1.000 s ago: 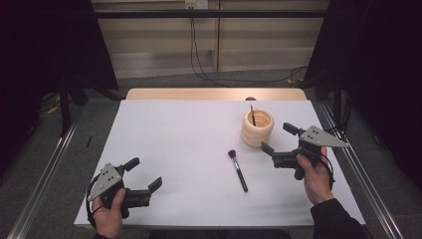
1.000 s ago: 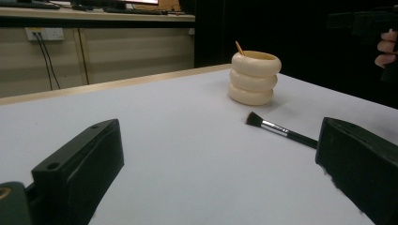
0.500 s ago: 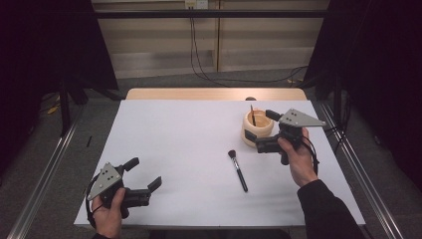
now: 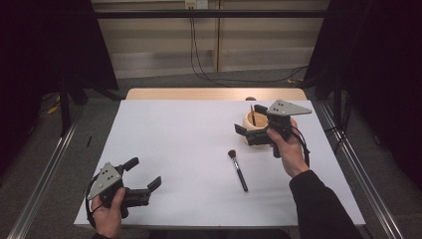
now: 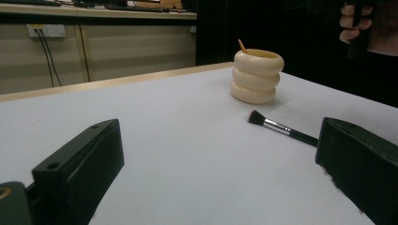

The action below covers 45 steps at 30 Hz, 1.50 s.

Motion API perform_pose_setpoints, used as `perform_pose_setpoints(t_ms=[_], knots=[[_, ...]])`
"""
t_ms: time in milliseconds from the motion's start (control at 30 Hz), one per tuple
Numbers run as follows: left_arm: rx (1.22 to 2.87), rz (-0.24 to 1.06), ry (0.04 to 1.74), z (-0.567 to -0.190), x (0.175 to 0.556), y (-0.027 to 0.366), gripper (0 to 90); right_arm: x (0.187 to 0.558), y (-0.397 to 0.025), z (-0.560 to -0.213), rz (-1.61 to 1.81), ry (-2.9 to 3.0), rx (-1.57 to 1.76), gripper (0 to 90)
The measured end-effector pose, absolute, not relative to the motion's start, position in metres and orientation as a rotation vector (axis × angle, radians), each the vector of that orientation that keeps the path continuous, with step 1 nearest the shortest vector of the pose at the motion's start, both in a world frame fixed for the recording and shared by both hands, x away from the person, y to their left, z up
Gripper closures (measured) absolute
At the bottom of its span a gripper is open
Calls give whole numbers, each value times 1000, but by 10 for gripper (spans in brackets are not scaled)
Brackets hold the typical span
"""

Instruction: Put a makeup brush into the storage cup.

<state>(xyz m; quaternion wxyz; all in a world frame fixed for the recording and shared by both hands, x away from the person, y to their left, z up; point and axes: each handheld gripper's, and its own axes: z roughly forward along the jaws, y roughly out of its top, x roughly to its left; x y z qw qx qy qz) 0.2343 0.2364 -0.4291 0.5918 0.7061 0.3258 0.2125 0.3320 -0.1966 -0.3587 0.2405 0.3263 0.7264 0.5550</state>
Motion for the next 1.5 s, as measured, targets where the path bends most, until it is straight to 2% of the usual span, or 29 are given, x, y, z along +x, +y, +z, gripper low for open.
perform_pose_setpoints(t_ms=[833, 1000, 1500], knots=[[1644, 467, 767, -431, 236, 235, 14, 348, -179, -374, 1278, 2285, 957, 23], [1647, 468, 761, -431, 236, 237, 14, 350, -175, -374, 1202, 2414, 1006, 72], [1649, 460, 772, -432, 237, 236, 14, 362, -171, -385, 1000, 2632, 1268, 99]])
